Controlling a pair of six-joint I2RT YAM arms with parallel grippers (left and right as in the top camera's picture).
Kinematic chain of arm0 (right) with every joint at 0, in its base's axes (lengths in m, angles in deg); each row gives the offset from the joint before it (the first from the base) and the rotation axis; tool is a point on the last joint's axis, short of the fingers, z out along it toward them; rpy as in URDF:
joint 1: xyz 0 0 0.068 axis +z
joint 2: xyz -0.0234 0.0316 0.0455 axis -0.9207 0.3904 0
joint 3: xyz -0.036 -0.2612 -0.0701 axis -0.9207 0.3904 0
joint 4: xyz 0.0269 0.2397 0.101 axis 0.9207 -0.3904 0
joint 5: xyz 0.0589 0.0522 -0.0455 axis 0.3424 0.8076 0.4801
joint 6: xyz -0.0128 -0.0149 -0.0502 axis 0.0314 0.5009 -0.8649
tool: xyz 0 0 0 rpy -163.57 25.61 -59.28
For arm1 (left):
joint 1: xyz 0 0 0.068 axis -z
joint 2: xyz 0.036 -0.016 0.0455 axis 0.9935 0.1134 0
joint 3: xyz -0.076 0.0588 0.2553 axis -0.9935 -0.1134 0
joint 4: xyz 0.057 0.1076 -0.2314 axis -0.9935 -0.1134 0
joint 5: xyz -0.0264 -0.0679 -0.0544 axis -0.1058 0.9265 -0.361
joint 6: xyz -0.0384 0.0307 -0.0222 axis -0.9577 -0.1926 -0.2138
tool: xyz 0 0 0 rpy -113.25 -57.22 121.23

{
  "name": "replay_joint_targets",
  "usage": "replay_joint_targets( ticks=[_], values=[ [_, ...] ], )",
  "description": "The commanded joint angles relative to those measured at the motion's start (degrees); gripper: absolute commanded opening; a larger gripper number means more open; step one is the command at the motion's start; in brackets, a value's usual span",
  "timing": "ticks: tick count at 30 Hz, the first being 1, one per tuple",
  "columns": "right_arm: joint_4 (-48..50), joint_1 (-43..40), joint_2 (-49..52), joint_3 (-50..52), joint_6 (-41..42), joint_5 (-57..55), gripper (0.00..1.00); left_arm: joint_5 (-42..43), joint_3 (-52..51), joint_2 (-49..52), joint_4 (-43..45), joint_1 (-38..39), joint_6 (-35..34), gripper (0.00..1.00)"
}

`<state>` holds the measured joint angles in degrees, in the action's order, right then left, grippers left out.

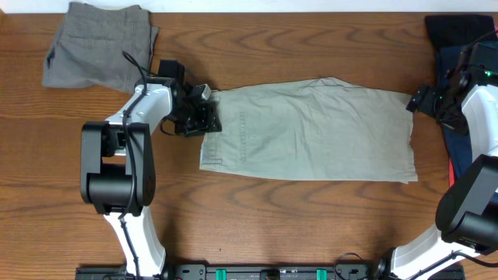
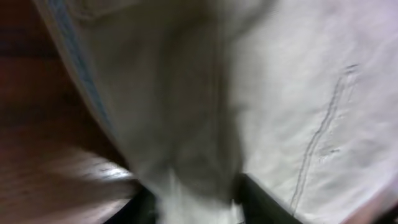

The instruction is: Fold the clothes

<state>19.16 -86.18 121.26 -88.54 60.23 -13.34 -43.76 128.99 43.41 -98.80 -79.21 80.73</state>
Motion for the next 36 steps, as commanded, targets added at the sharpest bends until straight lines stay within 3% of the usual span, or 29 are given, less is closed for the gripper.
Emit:
replay_joint_targets(
  ticks=[1,3,4,9,13,16,23,30,36],
  values=[
    [-0.1,-0.3,-0.7,-0.5,-0.6,-0.5,0.99,-2.4,-1.9,3.1,-0.9,0.2,0.0,0.19],
    [-0.1,-0.3,-0.7,-0.5,-0.6,-0.5,0.99,-3.1,-1.8,3.0,-1.3,0.1,0.0,0.07],
    [-0.1,-0.3,-0.7,-0.5,-0.6,-0.5,0.99,-3.8,-1.7,3.0,-1.7,-0.1,0.0,0.06],
    [-0.1,-0.3,-0.7,-0.5,-0.6,-0.5,0.99,-9.8,0.8,2.6,-7.4,-2.0,-0.4,0.06],
    [-0.1,-0.3,-0.7,-0.5,-0.6,-0.5,0.99,-20.1,5.6,1.9,-15.8,-4.7,-5.9,0.06],
    [-0.1,-0.3,-0.7,-0.5,-0.6,-0.5,0.99,-23.7,11.4,1.8,-23.3,-7.1,-6.0,0.06],
    [-0.1,-0.3,-0.7,-0.5,-0.6,-0.5,0.99,-25.2,28.3,1.7,-40.4,-10.1,-5.9,0.06],
    [-0.1,-0.3,-0.7,-0.5,-0.6,-0.5,0.99,-25.1,48.3,1.1,-55.7,-7.1,-5.9,0.06],
    [0.0,-0.3,-0.7,-0.5,-0.6,-0.5,0.99,-25.0,50.8,-4.5,-56.2,0.6,-6.0,0.06]
  ],
)
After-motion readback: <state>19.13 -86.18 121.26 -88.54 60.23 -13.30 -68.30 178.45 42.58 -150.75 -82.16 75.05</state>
